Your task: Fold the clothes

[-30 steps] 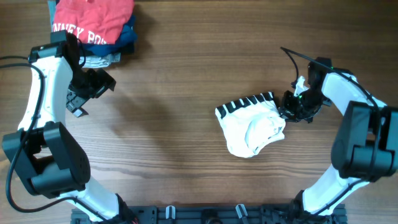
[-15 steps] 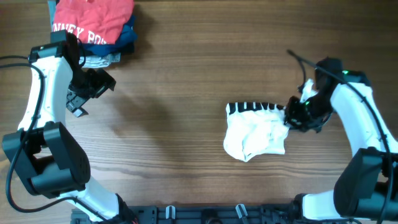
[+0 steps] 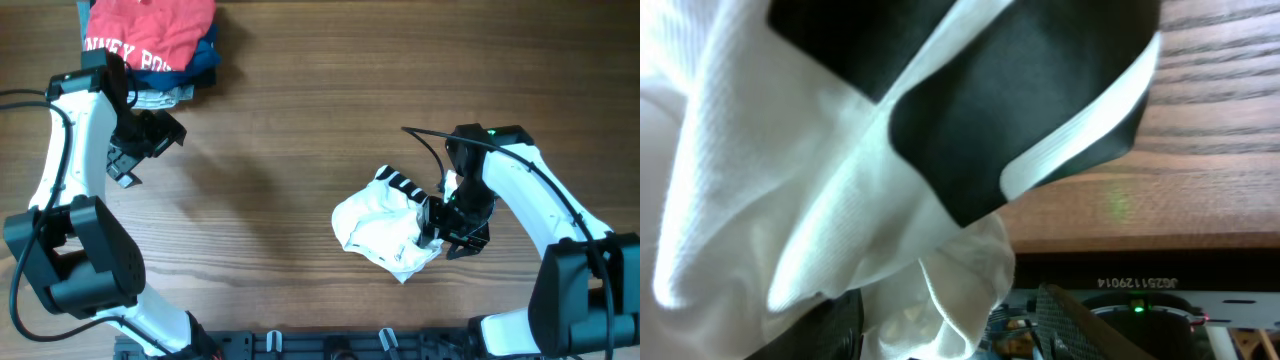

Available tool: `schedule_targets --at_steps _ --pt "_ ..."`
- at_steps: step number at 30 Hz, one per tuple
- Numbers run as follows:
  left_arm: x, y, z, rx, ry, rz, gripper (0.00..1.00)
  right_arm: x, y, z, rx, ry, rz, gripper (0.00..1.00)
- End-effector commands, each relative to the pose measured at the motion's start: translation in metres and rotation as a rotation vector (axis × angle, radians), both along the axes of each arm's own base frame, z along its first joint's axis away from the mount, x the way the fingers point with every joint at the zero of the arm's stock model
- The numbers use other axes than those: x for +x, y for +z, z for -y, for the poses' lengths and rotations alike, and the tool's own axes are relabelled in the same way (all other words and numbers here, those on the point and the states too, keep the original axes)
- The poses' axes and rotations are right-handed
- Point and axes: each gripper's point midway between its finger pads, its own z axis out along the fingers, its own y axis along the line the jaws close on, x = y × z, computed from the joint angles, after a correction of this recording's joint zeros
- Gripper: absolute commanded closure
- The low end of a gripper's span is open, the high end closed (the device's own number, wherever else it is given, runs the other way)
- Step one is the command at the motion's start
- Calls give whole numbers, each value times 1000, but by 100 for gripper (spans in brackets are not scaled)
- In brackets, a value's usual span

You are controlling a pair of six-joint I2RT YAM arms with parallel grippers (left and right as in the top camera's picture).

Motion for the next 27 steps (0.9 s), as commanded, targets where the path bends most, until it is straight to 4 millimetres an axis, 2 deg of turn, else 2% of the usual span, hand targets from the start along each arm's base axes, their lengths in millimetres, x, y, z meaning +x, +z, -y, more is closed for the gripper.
schedule_targets --at_steps 1,4,6,8,10,11,12,13,14,16,19,23,27 --pt "-2 -2 -1 0 -9 -4 0 1 26 -37 286 76 101 43" --pt "0 -1 6 -40 -6 6 0 -5 40 -44 373 138 142 40" --pt "0 0 18 -107 -10 11 0 -3 43 -44 375 143 170 43" --pt "6 6 50 -262 -139 63 8 20 47 -44 350 92 266 44" --pt "8 13 81 -367 -271 102 14 52 58 -37 315 38 377 41" --pt "5 15 99 -389 -329 94 16 71 68 -29 292 21 447 35" --pt "2 14 112 -390 -367 81 17 88 76 -18 265 1 507 25" --pt "0 15 123 -393 -398 70 19 101 83 -8 244 -41 550 9" --pt "-4 15 142 -396 -444 57 20 120 94 8 224 -102 617 3" --pt "-11 15 173 -405 -505 37 22 142 108 39 190 -200 704 2" --pt "-28 15 215 -411 -636 13 27 155 112 96 124 -345 764 2" --pt "-60 16 248 -416 -769 -65 35 153 104 118 97 -361 759 2" --pt "-83 11 271 -338 -977 -88 29 157 101 123 74 -360 768 2"
